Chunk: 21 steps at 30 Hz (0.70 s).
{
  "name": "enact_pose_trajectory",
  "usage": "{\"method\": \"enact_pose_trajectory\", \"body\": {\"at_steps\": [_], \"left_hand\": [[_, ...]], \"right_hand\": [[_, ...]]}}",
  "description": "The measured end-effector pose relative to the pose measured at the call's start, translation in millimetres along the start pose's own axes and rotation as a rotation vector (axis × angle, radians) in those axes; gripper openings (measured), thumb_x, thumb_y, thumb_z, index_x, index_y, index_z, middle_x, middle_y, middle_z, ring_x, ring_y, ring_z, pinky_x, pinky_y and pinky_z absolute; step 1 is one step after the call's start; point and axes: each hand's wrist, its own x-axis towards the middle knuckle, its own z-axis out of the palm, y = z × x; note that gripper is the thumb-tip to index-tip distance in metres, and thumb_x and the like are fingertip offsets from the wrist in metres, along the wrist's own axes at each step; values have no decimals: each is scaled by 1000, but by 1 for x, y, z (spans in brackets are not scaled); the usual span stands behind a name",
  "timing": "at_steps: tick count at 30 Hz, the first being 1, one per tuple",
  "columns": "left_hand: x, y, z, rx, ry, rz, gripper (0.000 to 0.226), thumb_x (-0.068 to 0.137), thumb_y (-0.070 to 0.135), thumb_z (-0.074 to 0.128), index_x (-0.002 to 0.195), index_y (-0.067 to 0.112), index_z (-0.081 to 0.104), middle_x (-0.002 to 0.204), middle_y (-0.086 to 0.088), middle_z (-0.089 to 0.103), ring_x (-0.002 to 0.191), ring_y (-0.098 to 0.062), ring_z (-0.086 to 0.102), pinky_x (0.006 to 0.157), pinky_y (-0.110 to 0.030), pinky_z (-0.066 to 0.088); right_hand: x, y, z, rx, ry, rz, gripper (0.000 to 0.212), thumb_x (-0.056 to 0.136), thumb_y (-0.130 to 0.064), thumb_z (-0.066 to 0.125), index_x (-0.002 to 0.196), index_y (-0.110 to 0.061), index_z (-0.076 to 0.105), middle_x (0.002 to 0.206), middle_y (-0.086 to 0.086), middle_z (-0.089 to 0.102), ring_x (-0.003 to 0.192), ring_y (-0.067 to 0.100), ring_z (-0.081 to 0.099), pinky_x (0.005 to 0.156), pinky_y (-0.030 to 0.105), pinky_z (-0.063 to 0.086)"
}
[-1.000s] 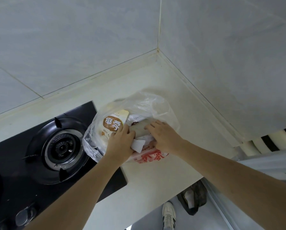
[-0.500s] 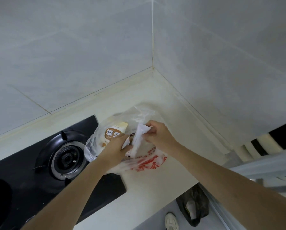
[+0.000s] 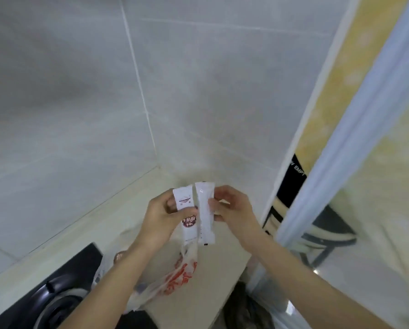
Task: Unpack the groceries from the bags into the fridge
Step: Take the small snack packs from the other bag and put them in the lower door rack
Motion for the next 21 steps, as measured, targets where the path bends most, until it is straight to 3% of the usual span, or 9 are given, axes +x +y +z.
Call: {"method": "enact_pose_trajectory", "body": {"at_steps": [3, 6, 9, 13, 18, 21], "left_hand": [[-9, 47, 43, -84, -183, 55, 29, 80, -12, 75, 101, 8, 74, 93, -7, 80, 83, -19, 75, 71, -31, 59], [-24, 87, 97, -115, -387, 106, 26, 82, -8, 76, 102, 8, 75, 94, -6, 80, 82, -16, 75, 68, -29, 58], [-53, 126, 167, -156, -604, 158, 28, 83, -9, 74, 108, 4, 74, 100, -9, 80, 86, -18, 76, 70, -27, 58], [-113, 174, 280, -192, -865, 212, 28, 83, -9, 75, 105, 7, 74, 96, -5, 80, 83, -13, 75, 67, -22, 57], [-225, 222, 416, -265, -1196, 258, 19, 87, -5, 71, 97, 11, 75, 90, -2, 80, 77, -11, 74, 63, -24, 59], [-306, 247, 483, -302, -1410, 305, 17, 90, 0, 69, 95, 15, 76, 87, -1, 80, 72, -9, 72, 61, -24, 59]], "right_hand": [[-50, -44, -39, -14, 179, -51, 10, 97, -2, 67, 105, -7, 71, 98, 19, 69, 84, 21, 73, 74, 37, 64], [-111, -77, -85, -23, 371, -94, 11, 97, -3, 68, 103, -11, 71, 92, 17, 64, 84, 22, 69, 74, 43, 62], [-183, -109, -134, -8, 559, -149, 13, 96, 0, 68, 100, -12, 71, 92, 21, 68, 80, 21, 71, 68, 39, 61], [-293, -145, -201, -53, 848, -220, 12, 96, 1, 67, 101, -9, 71, 82, 1, 71, 76, 21, 69, 75, 51, 60], [-449, -176, -265, -114, 1224, -274, 13, 96, 1, 67, 98, -11, 70, 84, -4, 71, 76, 13, 69, 66, 30, 60], [-541, -185, -289, -146, 1439, -287, 9, 95, 0, 68, 102, -6, 68, 88, 5, 64, 78, 16, 65, 65, 29, 56]]}}
